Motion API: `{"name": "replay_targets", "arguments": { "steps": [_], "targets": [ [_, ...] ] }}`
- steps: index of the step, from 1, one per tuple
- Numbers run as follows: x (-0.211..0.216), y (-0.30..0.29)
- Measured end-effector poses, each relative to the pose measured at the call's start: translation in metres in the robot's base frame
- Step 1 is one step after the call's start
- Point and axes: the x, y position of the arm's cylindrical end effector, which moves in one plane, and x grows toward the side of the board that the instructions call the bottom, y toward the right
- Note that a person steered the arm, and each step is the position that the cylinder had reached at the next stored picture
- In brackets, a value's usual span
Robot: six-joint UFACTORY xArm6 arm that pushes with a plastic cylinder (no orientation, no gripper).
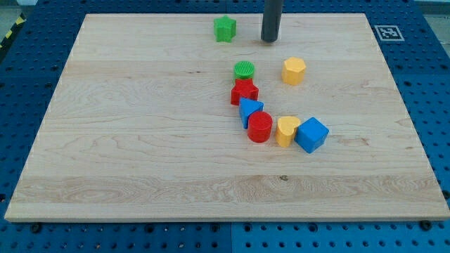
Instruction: Push the green star to the top left of the board
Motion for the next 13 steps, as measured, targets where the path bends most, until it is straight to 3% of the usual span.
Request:
{"name": "replay_targets", "arguments": {
  "steps": [2,4,6,9,11,13],
  "targets": [
    [-0.005,-0.078],
    [-0.018,-0.051],
    [-0.021,-0.150],
    [-0.009,-0.149],
    [-0.009,-0.242],
    [-0.015,-0.218]
  ]
}}
